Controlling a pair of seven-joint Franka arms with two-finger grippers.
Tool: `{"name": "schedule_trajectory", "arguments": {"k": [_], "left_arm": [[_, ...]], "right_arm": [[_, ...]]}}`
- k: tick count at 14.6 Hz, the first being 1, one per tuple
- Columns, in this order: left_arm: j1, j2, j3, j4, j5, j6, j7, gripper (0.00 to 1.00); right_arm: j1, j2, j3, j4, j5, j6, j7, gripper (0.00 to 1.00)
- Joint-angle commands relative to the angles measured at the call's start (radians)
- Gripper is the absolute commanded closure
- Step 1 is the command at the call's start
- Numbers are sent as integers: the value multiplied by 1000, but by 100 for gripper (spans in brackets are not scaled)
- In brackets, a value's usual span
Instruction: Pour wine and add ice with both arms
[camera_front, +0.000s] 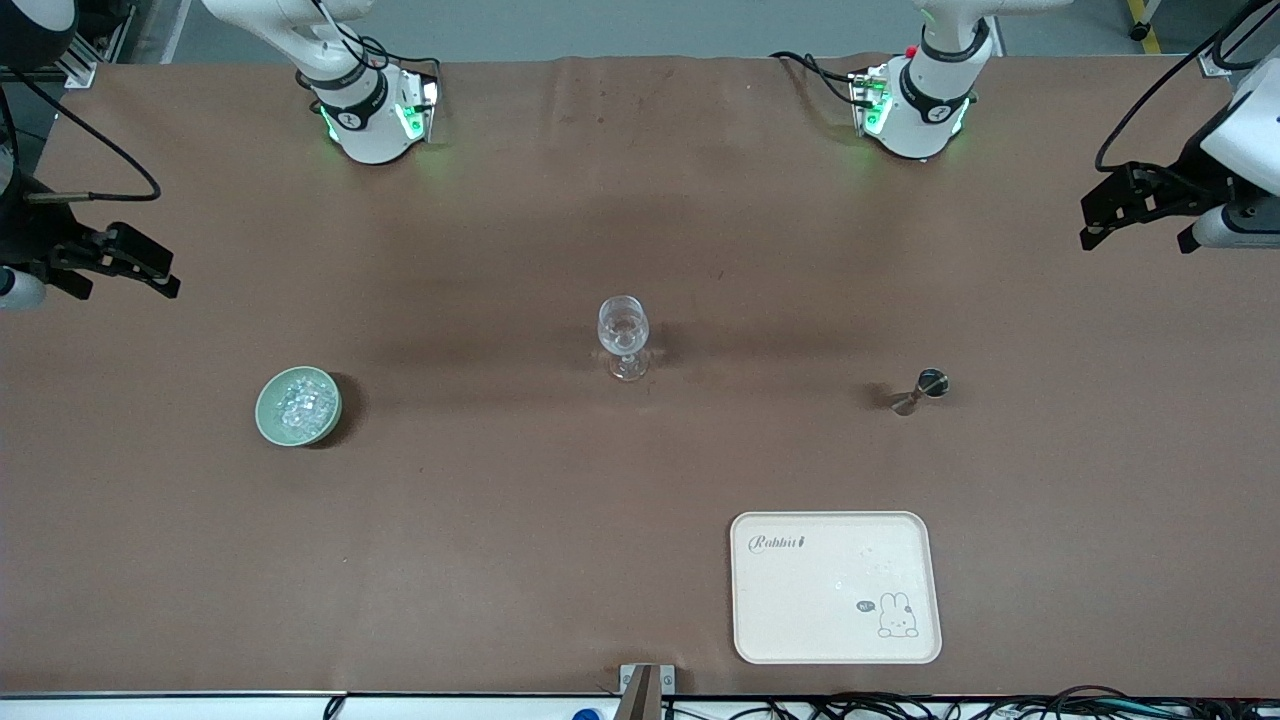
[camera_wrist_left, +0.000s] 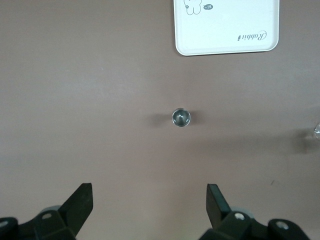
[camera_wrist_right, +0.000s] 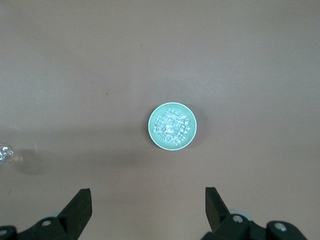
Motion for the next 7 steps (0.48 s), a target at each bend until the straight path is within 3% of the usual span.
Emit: {"name": "schedule_trajectory", "arguments": {"k": [1, 7], "left_arm": [[28, 58, 1, 43, -1, -20, 7, 0], [157, 179, -1, 37, -145, -6, -46, 0]], "right_arm": [[3, 11, -7, -17, 14, 17, 3, 0], [-15, 126, -9, -18, 9, 158, -2, 0]]}}
